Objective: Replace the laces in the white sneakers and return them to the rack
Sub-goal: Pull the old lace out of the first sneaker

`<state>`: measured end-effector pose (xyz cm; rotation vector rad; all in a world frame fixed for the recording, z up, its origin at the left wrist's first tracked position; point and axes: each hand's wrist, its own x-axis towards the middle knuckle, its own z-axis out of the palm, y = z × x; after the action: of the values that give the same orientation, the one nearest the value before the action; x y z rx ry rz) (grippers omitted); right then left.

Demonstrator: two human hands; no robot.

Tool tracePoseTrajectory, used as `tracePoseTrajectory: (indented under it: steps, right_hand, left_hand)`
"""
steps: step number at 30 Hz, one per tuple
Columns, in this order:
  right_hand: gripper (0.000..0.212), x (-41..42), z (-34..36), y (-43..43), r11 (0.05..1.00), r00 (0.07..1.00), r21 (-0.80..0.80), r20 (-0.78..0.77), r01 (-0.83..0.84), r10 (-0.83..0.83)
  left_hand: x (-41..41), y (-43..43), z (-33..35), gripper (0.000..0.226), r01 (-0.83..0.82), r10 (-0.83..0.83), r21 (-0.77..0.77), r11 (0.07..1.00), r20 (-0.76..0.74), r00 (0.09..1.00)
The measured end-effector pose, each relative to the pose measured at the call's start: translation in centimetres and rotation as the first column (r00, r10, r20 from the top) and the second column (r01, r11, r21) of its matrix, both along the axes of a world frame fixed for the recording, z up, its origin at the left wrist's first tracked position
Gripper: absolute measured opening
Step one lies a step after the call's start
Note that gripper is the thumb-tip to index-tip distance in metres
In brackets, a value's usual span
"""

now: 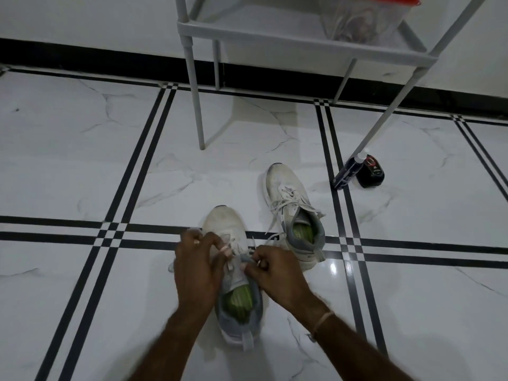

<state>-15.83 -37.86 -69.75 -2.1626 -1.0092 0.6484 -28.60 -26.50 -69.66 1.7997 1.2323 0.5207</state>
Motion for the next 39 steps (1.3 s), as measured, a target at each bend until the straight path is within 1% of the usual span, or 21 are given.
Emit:
tracePoseTrajectory:
  steps: [1, 3, 5, 7, 8, 10, 12, 15, 18, 19, 20, 21, 22, 23, 24, 27, 29, 33, 36, 38, 39]
  right_hand:
    - [0.030, -0.1, 0.3, 0.2, 1.000, 1.000, 0.005, 0.025, 0.003, -0.003]
    - [0.032, 0.1, 0.0, 0.3, 0.999, 0.999, 0.013, 0.016, 0.037, -0.037]
    - [0.031, 0.0, -0.3, 0.1, 0.997, 0.997, 0.017, -0.024, 0.069, -0.069]
    - [0.031, -0.2, -0.5, -0.1, 0.995, 0.995, 0.015, -0.039, 0.096, -0.095]
    - [0.031, -0.3, -0.6, -0.2, 0.995, 0.995, 0.009, -0.023, 0.099, -0.098]
    - [0.035, -0.5, -0.6, -0.3, 0.996, 0.996, 0.001, 0.035, 0.086, -0.086]
    - [0.035, -0.3, -0.7, -0.4, 0.996, 0.995, 0.008, 0.048, 0.093, -0.093]
    - [0.035, 0.0, -0.8, -0.3, 0.992, 0.992, 0.009, 0.015, 0.123, -0.123]
    - [0.034, -0.2, -0.8, -0.3, 0.991, 0.991, 0.012, 0.009, 0.135, -0.135]
    - [0.033, -0.2, -0.9, -0.4, 0.990, 0.991, 0.017, 0.005, 0.137, -0.137]
    - [0.031, -0.2, -1.0, -0.4, 0.990, 0.990, 0.020, 0.000, 0.139, -0.139]
    - [0.031, -0.2, -1.1, -0.4, 0.989, 0.989, 0.021, -0.007, 0.146, -0.146]
    - [0.031, -0.1, -1.3, -0.4, 0.987, 0.988, 0.025, -0.009, 0.156, -0.156]
    - [0.030, -0.1, -1.4, -0.4, 0.987, 0.987, 0.026, -0.009, 0.161, -0.161]
    - [0.030, -0.1, -1.5, -0.3, 0.987, 0.988, 0.028, -0.005, 0.156, -0.156]
    - [0.031, -0.3, -1.2, -0.1, 0.992, 0.992, 0.021, -0.001, 0.125, -0.125]
    - [0.031, -0.3, -1.2, -0.1, 0.992, 0.992, 0.009, 0.001, 0.129, -0.129]
    - [0.030, -0.3, -1.2, -0.2, 0.993, 0.993, -0.003, 0.006, 0.122, -0.122]
    - [0.030, -0.4, -1.3, -0.2, 0.993, 0.993, 0.000, 0.001, 0.120, -0.120]
    - [0.030, -0.3, -1.3, -0.2, 0.991, 0.991, 0.001, -0.017, 0.135, -0.135]
    - [0.031, -0.2, -1.3, -0.2, 0.989, 0.989, 0.000, -0.029, 0.145, -0.145]
  left_hand:
    - [0.2, 0.4, 0.2, 0.019, 0.073, -0.058, 0.128, 0.989, -0.115, 0.992]
    - [0.8, 0.8, 0.4, 0.018, 0.016, -0.010, 0.099, 0.995, -0.062, 0.998]
    - [0.9, 1.2, 0.6, 0.009, -0.274, 0.362, -0.324, 0.906, 0.254, 0.897]
    - [0.4, 1.2, 1.4, 0.008, -0.184, 0.641, -0.788, 0.587, 0.313, 0.701]
    - [0.1, 1.1, 1.3, 0.012, -0.138, 0.656, -0.836, 0.531, 0.303, 0.691]
    - [-0.4, 0.7, 0.4, 0.011, -0.128, 0.422, -0.660, 0.740, 0.308, 0.853]
    - [-1.3, 0.7, -0.1, 0.006, 0.020, 0.035, -0.215, 0.976, 0.250, 0.968]
    - [-2.2, 2.3, -1.0, 0.015, 0.267, -0.278, 0.212, 0.940, 0.020, 0.960]
    - [-1.7, 3.4, -1.1, 0.017, 0.357, -0.296, 0.425, 0.832, -0.204, 0.933]
    - [-1.3, 3.5, -1.1, 0.015, 0.240, -0.214, 0.385, 0.891, -0.108, 0.971]
    - [-0.8, 3.7, -0.6, 0.014, 0.023, -0.042, 0.141, 0.990, 0.127, 0.991]
    - [-0.3, 4.0, 0.2, 0.017, -0.156, 0.227, -0.217, 0.964, 0.358, 0.906]
    - [-0.2, 4.4, 0.8, 0.020, -0.173, 0.465, -0.553, 0.815, 0.447, 0.764]
    - [-0.3, 4.5, 0.9, 0.022, -0.132, 0.550, -0.678, 0.723, 0.450, 0.704]
    - [-0.5, 4.2, 1.0, 0.023, -0.127, 0.502, -0.659, 0.742, 0.419, 0.757]
    - [-1.0, 2.2, 0.8, 0.013, 0.059, -0.011, -0.172, 0.983, 0.266, 0.964]
    - [-0.7, 1.5, 0.8, 0.003, 0.279, -0.277, 0.008, 0.960, 0.144, 0.950]
    - [0.5, 2.3, 0.9, 0.019, 0.410, -0.395, 0.182, 0.894, -0.115, 0.911]
    - [1.4, 2.4, 1.0, 0.024, 0.365, -0.353, 0.135, 0.921, -0.109, 0.929]
    - [1.9, 2.5, 1.2, 0.023, 0.110, -0.057, -0.238, 0.965, 0.216, 0.975]
    - [2.0, 2.8, 1.6, 0.024, 0.011, 0.207, -0.482, 0.876, 0.396, 0.895]
